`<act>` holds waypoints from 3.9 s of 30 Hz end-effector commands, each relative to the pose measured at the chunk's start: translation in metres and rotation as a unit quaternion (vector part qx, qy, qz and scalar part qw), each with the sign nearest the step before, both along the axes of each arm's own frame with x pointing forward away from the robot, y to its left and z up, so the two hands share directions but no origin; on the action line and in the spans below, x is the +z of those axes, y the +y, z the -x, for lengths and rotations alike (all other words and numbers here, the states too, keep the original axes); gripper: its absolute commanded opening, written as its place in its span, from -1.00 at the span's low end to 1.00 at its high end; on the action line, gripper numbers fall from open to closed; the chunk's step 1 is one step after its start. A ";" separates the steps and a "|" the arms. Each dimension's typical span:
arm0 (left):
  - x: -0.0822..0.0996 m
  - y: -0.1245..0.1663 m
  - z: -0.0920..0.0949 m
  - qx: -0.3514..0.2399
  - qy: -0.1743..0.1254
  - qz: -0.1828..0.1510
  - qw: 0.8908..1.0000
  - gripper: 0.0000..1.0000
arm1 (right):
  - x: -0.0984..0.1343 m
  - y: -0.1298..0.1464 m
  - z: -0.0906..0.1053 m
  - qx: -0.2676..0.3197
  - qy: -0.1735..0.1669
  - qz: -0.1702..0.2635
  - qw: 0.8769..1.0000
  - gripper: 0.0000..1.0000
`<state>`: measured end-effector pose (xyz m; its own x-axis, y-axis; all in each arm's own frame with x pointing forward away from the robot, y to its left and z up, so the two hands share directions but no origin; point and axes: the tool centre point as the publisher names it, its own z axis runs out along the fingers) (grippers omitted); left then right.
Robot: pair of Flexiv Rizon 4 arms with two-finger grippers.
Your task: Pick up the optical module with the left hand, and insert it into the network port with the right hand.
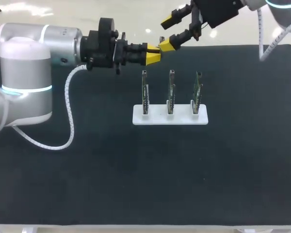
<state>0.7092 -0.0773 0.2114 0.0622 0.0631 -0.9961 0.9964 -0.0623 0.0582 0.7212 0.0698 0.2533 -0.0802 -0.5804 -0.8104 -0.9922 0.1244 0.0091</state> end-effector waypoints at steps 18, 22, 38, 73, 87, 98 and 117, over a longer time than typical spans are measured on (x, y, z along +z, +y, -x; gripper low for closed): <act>0.000 0.000 -0.001 -0.001 0.000 0.000 1.000 -1.00 | 0.001 0.011 0.012 -0.011 -0.001 0.007 1.000 -0.10; 0.000 0.000 -0.001 -0.001 0.000 0.000 1.000 -1.00 | 0.001 0.012 0.012 -0.011 -0.001 0.008 1.000 -0.25; 0.000 0.000 -0.001 -0.001 0.000 0.000 1.000 -1.00 | -0.002 0.013 0.014 -0.007 -0.007 0.010 1.000 -1.00; -0.003 0.040 -0.006 0.017 -0.008 -0.099 0.995 1.00 | -0.002 0.013 0.008 -0.007 -0.011 0.018 1.000 -1.00; 0.005 0.108 -0.012 0.005 -0.009 -0.195 0.981 1.00 | -0.002 0.018 0.004 -0.007 -0.012 0.018 1.000 -1.00; 0.009 0.125 -0.010 -0.015 0.018 -0.243 0.970 1.00 | -0.002 0.023 0.002 -0.008 -0.014 0.018 1.000 -1.00; 0.009 0.125 -0.010 -0.015 0.018 -0.243 0.970 1.00 | -0.002 0.024 0.001 -0.008 -0.015 0.016 1.000 -1.00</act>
<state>0.7178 0.0480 0.2206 0.0382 0.5209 -0.8528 0.9947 -0.1011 -0.0172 0.7194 0.0930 0.2507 -0.0641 -0.6034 -0.7948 -0.9900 0.1386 -0.0253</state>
